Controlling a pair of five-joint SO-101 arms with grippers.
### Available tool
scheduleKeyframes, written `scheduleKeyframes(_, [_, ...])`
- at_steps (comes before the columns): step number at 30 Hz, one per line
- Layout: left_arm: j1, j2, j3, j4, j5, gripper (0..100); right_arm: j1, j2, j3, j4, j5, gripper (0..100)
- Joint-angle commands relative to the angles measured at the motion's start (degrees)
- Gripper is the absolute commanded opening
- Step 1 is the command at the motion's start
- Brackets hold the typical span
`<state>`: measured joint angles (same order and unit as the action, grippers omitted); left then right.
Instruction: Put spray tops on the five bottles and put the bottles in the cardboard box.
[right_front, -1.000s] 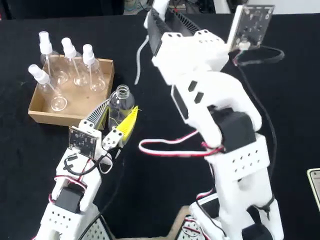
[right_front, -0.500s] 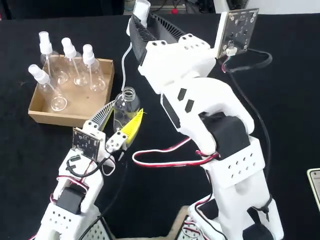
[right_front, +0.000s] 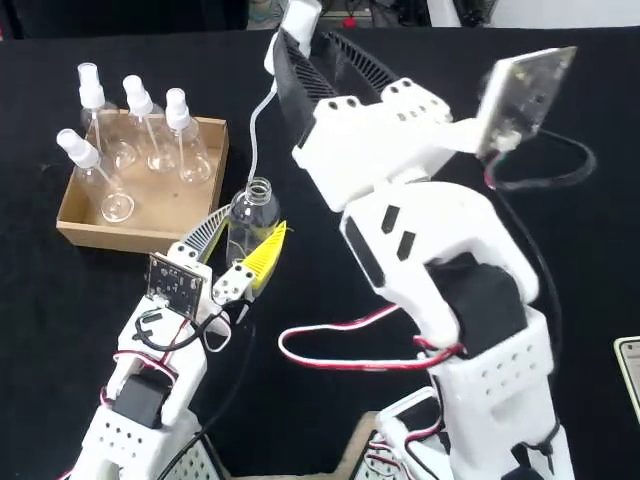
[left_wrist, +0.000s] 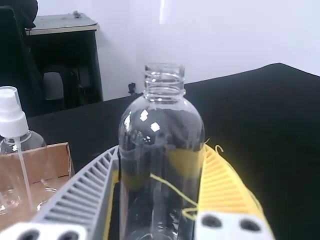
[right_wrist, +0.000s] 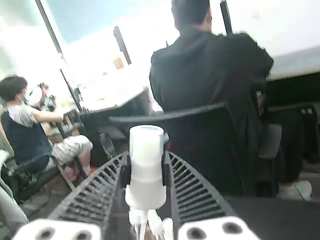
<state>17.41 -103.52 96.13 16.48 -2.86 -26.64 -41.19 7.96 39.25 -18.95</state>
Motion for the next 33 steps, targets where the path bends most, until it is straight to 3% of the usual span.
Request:
scheduleKeyframes(1, [0.5,-1.1,1.2,0.4,0.4,13,-0.3,-1.5,0.2,-1.8,0.7,1.1])
scheduleKeyframes(13, [0.5,-1.1,1.2,0.4,0.4,13,0.5,-1.4,3.5,-2.1,0.7,1.1])
scheduleKeyframes(21, [0.5,-1.1,1.2,0.4,0.2,13,0.5,-1.5,10.1,-10.3,0.7,1.1])
scheduleKeyframes(33, [0.5,-1.1,1.2,0.4,0.1,13,1.7,-1.9,8.6,-10.3,3.3,1.1])
